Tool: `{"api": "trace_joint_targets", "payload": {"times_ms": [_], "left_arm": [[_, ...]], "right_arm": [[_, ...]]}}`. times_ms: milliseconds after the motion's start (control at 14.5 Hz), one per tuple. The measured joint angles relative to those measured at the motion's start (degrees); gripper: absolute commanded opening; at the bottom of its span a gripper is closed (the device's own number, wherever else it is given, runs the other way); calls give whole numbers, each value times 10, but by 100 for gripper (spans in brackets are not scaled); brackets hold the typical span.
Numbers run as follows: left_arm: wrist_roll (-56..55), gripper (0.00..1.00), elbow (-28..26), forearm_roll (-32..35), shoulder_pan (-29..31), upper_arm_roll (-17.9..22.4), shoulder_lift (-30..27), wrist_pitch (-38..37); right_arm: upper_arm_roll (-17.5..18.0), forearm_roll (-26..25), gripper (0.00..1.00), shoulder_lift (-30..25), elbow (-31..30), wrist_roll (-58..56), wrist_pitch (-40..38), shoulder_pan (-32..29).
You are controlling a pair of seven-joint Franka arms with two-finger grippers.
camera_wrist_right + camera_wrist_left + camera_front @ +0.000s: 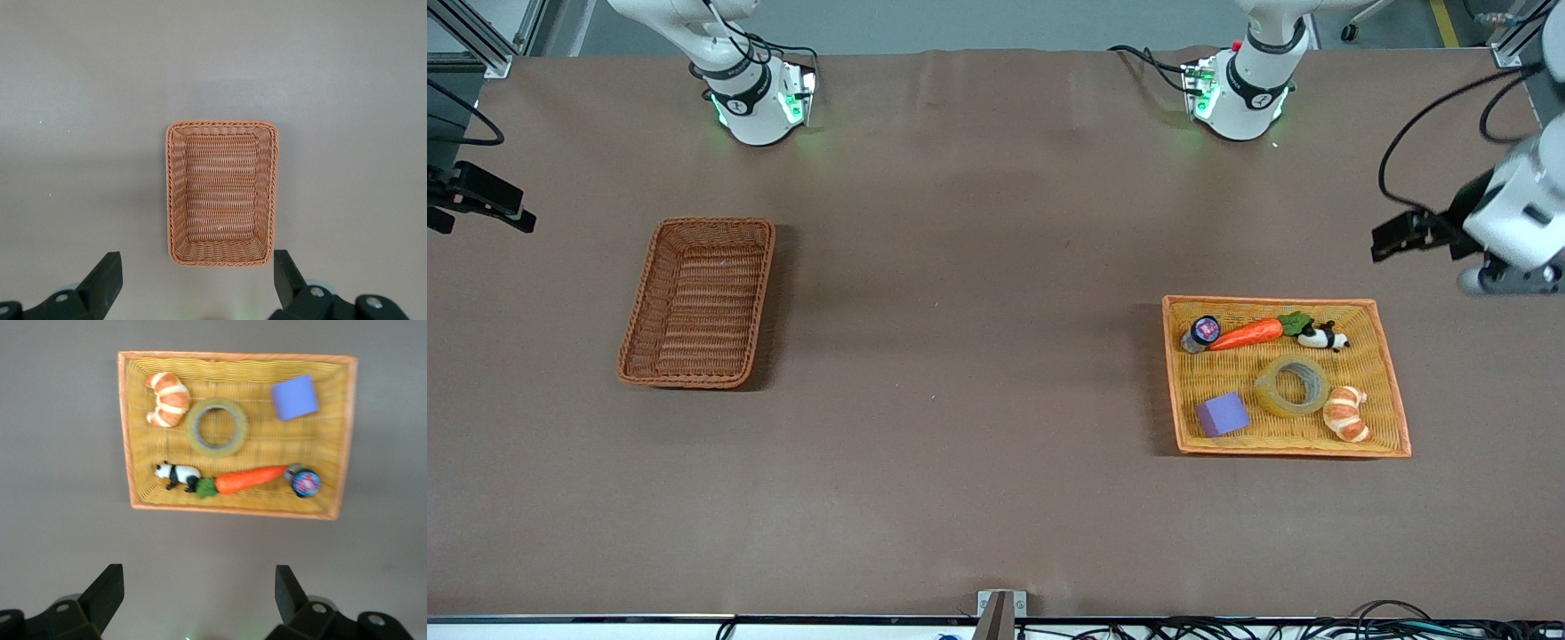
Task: Move tape to another basket
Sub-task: 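Lower the left gripper over the yellow tape roll in the tray, then grasp the tape roll rim with the left gripper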
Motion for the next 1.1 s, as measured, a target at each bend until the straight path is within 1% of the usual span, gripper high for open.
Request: {"api": "trace_joint_targets", "payload": {"times_ms": [138,344,481,619,688,825,1031,1100], "left_arm": [[-1,100,-38,14,2,0,31,73],[-2,100,-129,14,23,0,60,220],[-2,100,-178,14,40,1,82,304],[-2,92,-211,14,60,1,111,381],[-3,88,-221,14,65,1,127,408],[-21,81,-226,14,67,1,156,438],[-47,77,-226,14,64,0,187,471],[-50,72,-226,14,64,-1,196,483]], "right_arm": [[0,0,100,0,0,0,0,0],[0,0,100,0,0,0,0,0],[0,0,100,0,0,0,0,0],[0,0,100,0,0,0,0,0],[0,0,100,0,0,0,0,0],[0,0,100,0,0,0,0,0],[0,0,100,0,0,0,-1,0],[0,0,100,0,0,0,-1,0]]}}
